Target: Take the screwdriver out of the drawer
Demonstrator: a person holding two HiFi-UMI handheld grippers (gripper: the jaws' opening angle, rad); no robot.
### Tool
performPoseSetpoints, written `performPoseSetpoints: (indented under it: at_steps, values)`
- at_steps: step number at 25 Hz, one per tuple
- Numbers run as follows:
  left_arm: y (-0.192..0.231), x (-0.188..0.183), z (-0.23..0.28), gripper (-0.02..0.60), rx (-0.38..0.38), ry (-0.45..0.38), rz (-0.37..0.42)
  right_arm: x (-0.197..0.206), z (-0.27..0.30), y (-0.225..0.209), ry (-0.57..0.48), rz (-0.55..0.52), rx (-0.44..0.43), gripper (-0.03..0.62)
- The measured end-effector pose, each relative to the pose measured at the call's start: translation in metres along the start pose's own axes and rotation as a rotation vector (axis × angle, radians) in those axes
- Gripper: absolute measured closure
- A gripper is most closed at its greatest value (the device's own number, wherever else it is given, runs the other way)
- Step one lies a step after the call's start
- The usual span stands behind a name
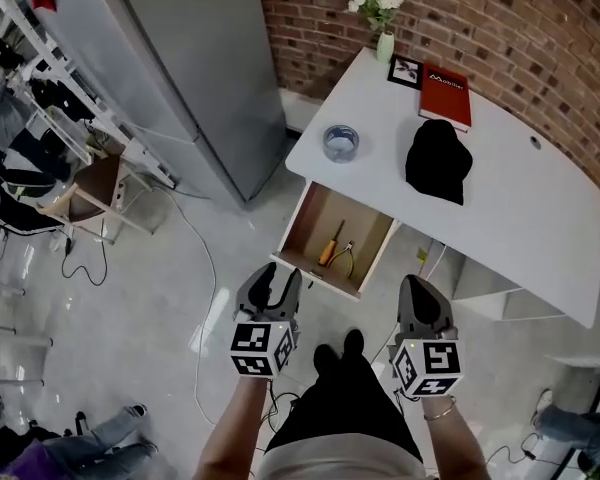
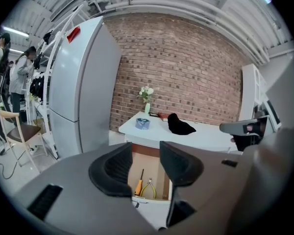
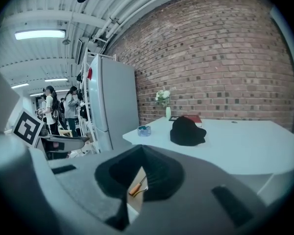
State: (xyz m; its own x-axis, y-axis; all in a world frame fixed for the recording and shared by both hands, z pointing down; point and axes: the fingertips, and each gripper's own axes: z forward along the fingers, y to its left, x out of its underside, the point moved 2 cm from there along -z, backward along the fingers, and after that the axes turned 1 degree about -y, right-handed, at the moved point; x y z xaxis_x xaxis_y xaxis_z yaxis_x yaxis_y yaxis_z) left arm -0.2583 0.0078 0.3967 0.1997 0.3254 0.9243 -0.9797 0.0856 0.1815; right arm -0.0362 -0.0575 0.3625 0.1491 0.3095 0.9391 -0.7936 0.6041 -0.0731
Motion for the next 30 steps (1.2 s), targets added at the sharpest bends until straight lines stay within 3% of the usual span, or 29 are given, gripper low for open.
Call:
performPoseSetpoints:
  at_steps: [14, 30]
  values:
    - [-0.015, 0.045, 0.088, 0.419, 0.065, 0.174, 0.093, 0.05, 0.033, -0.031, 0.091, 0.065, 0.02, 0.592]
    - [-0.019, 0.149, 0.183, 0.437, 0.104, 0.411, 0.181, 0.139, 0.047, -0.057, 0.192, 0.189, 0.083, 0.592]
